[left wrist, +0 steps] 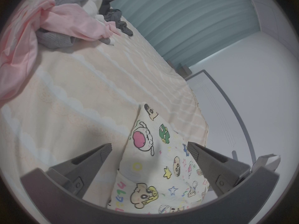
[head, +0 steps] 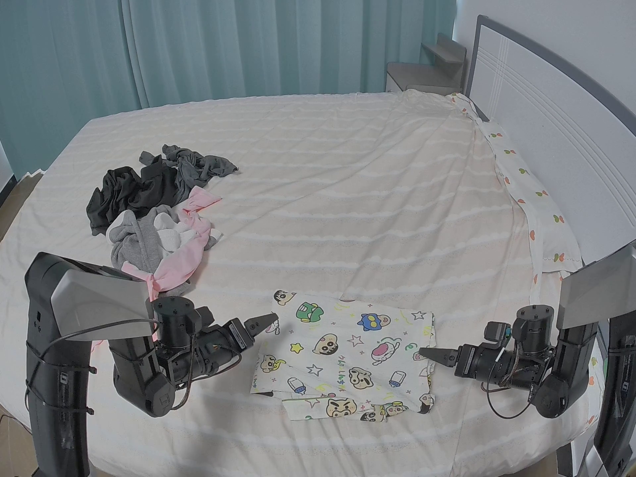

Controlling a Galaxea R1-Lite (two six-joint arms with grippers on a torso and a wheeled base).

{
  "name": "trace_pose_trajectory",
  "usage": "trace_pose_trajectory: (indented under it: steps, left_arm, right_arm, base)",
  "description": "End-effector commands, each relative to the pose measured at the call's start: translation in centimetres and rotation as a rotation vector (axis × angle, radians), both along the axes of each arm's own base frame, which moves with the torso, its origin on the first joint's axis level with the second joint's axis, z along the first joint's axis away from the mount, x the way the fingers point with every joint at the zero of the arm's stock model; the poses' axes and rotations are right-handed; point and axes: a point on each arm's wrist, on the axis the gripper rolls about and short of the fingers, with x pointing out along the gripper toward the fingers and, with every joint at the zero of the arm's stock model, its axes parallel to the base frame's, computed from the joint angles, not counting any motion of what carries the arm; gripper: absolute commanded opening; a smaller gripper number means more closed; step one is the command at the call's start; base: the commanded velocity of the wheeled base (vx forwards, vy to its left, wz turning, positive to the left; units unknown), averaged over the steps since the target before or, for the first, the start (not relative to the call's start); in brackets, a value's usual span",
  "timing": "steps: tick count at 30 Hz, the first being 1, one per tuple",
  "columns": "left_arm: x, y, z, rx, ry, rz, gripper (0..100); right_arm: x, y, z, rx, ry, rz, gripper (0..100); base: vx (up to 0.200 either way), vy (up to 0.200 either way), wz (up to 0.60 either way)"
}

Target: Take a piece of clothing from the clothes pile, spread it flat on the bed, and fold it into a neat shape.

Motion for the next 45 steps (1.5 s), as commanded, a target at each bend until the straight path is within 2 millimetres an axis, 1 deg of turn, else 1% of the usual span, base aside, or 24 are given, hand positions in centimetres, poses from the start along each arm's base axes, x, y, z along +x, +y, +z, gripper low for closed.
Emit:
trace_pose_trajectory:
  steps: [1, 2, 4, 5, 7, 9, 11, 15, 18, 21, 23, 29, 35, 36, 38, 39, 45]
  left_arm:
    - [0.1, -0.5, -1.1, 0.013, 0.019, -0.018, 100]
    - [0.0, -0.9, -1.1, 0.014, 0.02, -0.031, 100]
    - [0.0, -1.0, -1.1, 0.015, 0.019, -0.033, 100]
    - [0.2, -1.4, -1.3, 0.019, 0.022, -0.041, 100]
    - [0.8, -2.0, -1.4, 0.027, 0.026, -0.053, 100]
    - [1.1, -2.1, -1.4, 0.035, 0.034, -0.055, 100]
    - [1.4, -2.5, -1.4, 0.043, 0.04, -0.055, 100]
    - [1.4, -2.6, -1.4, 0.042, 0.038, -0.058, 100]
    - [1.4, -3.5, -1.5, 0.043, 0.032, -0.079, 100]
    - [1.6, -3.5, -1.6, 0.041, 0.03, -0.078, 100]
    - [1.6, -3.6, -1.6, 0.041, 0.029, -0.078, 100]
    - [1.4, -3.6, -1.7, 0.043, 0.031, -0.08, 100]
    - [1.4, -3.6, -1.7, 0.042, 0.032, -0.081, 100]
    - [1.4, -3.7, -1.7, 0.043, 0.031, -0.084, 0]
    - [1.3, -3.7, -1.7, 0.044, 0.032, -0.084, 0]
    - [1.3, -3.7, -1.7, 0.044, 0.032, -0.084, 0]
    - [1.2, -3.6, -1.7, 0.047, 0.034, -0.083, 0]
  right_arm:
    - [0.5, 0.1, -0.8, 0.017, 0.016, -0.011, 100]
    - [0.8, 0.3, -1.0, 0.034, 0.027, -0.02, 100]
    - [0.9, 0.3, -1.1, 0.036, 0.029, -0.023, 100]
    - [1.1, 0.5, -1.6, 0.033, 0.037, -0.032, 100]
    - [1.2, 0.5, -1.7, 0.03, 0.04, -0.038, 100]
    - [1.2, 0.7, -2.0, 0.028, 0.043, -0.037, 100]
    - [2.0, 1.1, -2.6, 0.025, 0.033, -0.049, 100]
    - [2.4, 1.8, -3.2, 0.018, 0.026, -0.046, 100]
    - [2.5, 2.2, -3.1, 0.027, 0.025, -0.042, 100]
    - [2.5, 2.4, -3.1, 0.043, 0.034, -0.045, 100]
    - [2.8, 2.9, -2.9, 0.066, 0.026, -0.043, 100]
    - [2.7, 4.2, -2.6, 0.083, 0.02, -0.011, 100]
    - [2.7, 4.2, -2.6, 0.085, 0.019, -0.01, 100]
    - [2.6, 4.3, -2.6, 0.087, 0.021, -0.008, 100]
    - [2.7, 4.6, -2.5, 0.094, 0.02, -0.003, 100]
    - [2.7, 4.7, -2.5, 0.1, 0.023, -0.005, 0]
    - [2.2, 5.7, -2.3, 0.112, 0.032, 0.011, 0]
  base:
    - [0.0, 0.0, 0.0]
    - [0.0, 0.0, 0.0]
    - [0.0, 0.0, 0.0]
    - [0.0, 0.0, 0.0]
    - [0.0, 0.0, 0.0]
    - [0.0, 0.0, 0.0]
    - [0.0, 0.0, 0.0]
    - [0.0, 0.0, 0.0]
    - [0.0, 0.0, 0.0]
    - [0.0, 0.0, 0.0]
    - [0.0, 0.0, 0.0]
    - [0.0, 0.0, 0.0]
    - [0.0, 0.0, 0.0]
    - [0.0, 0.0, 0.0]
    - [0.0, 0.0, 0.0]
    - [0.0, 0.0, 0.0]
    - [0.0, 0.0, 0.0]
